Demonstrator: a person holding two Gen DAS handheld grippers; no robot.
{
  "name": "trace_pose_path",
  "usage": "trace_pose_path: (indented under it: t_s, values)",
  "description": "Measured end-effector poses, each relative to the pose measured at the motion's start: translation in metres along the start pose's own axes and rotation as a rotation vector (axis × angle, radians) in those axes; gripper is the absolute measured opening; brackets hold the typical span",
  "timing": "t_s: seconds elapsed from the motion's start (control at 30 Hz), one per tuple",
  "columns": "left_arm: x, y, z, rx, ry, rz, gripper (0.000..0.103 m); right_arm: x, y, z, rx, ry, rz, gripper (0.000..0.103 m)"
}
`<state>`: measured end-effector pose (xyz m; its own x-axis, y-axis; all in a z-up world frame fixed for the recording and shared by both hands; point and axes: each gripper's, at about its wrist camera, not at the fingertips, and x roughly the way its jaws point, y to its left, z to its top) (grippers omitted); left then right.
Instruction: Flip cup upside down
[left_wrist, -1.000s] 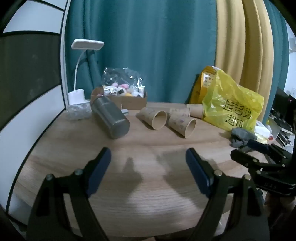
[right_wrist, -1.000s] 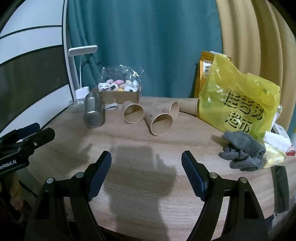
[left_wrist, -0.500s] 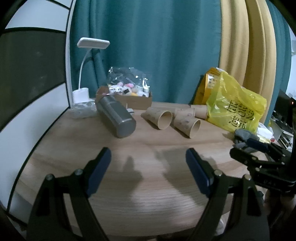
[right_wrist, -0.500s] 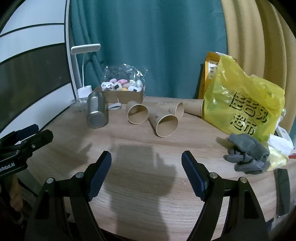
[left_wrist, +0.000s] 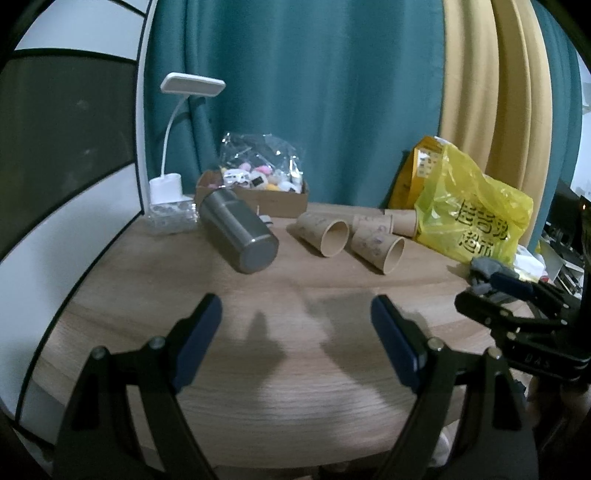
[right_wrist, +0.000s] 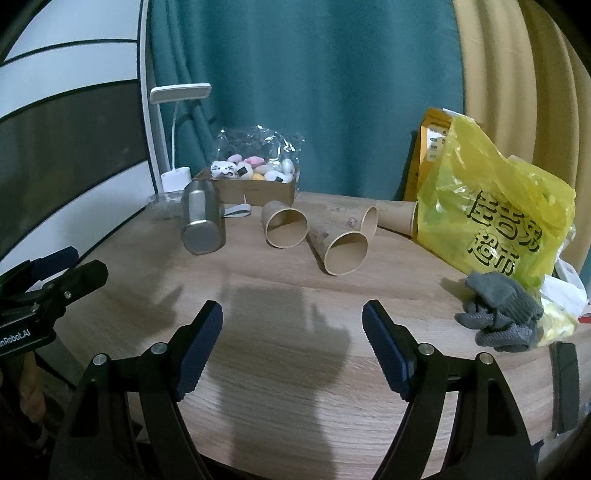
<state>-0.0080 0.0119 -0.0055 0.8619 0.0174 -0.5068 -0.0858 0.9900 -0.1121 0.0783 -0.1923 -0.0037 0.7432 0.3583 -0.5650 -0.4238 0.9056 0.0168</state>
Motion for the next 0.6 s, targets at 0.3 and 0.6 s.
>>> trace_pose_path:
  t_s: [0.3,0.6]
  values:
    - [-0.0025,0.0072,-0.0010,-0.015,0.001,0.004,0.084,0.0031,0.0043,0.0013,-0.002,0.006,0.009,0.081]
    - [-0.0033,0.0102,-0.0006,-0.015,-0.001,0.003,0.084,0.0055,0.0075,0.0009,-0.006,0.008,0.017,0.081]
